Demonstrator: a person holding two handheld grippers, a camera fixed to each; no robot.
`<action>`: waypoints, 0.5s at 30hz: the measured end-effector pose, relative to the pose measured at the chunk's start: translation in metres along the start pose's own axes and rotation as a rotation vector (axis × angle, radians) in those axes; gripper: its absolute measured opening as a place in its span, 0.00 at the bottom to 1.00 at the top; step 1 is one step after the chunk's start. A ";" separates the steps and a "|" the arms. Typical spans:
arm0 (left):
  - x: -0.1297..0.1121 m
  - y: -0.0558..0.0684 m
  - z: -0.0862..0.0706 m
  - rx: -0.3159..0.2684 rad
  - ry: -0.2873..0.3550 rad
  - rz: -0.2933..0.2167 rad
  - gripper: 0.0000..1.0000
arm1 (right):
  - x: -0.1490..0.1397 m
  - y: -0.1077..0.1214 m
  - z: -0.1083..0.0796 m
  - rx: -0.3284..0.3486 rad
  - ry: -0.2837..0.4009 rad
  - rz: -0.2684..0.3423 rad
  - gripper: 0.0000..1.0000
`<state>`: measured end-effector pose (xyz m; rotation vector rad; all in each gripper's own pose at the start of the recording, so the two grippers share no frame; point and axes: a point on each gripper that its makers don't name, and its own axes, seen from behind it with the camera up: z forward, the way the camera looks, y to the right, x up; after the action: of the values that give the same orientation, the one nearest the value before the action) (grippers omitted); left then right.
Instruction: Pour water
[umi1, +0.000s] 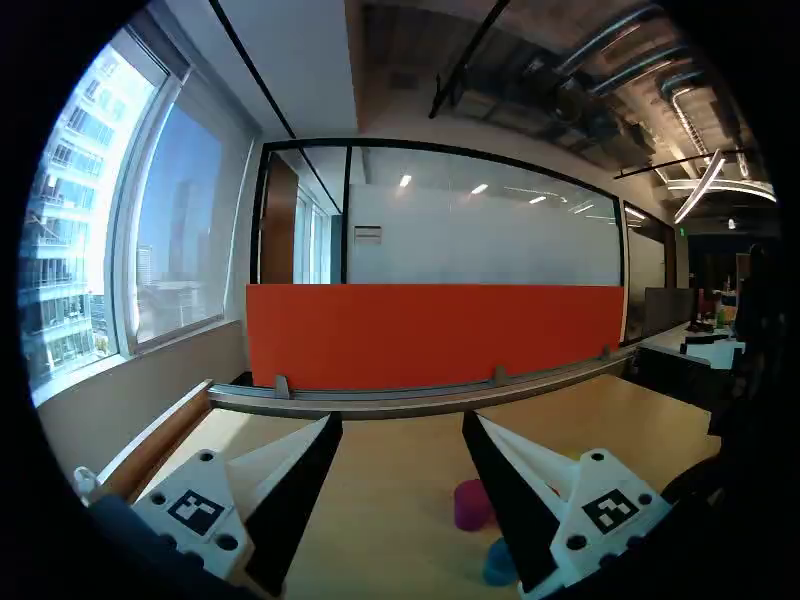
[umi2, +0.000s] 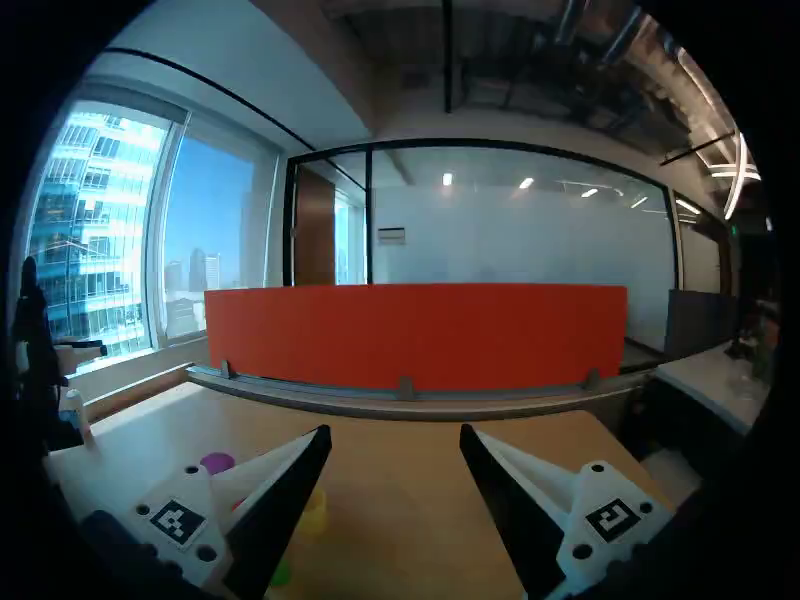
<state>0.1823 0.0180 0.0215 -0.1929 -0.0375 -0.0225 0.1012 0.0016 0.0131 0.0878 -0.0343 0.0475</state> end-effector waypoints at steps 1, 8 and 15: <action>0.000 0.002 0.000 -0.013 -0.001 0.002 0.89 | -0.001 -0.001 0.000 0.007 -0.001 0.000 1.00; 0.000 0.013 0.002 -0.079 -0.007 0.009 0.89 | -0.002 -0.012 0.001 0.086 0.001 0.002 1.00; 0.001 0.032 0.002 -0.172 0.001 0.020 0.89 | 0.004 -0.041 -0.005 0.224 0.014 -0.010 1.00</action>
<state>0.1846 0.0502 0.0176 -0.3653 -0.0324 -0.0054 0.1076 -0.0384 0.0048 0.3118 -0.0149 0.0422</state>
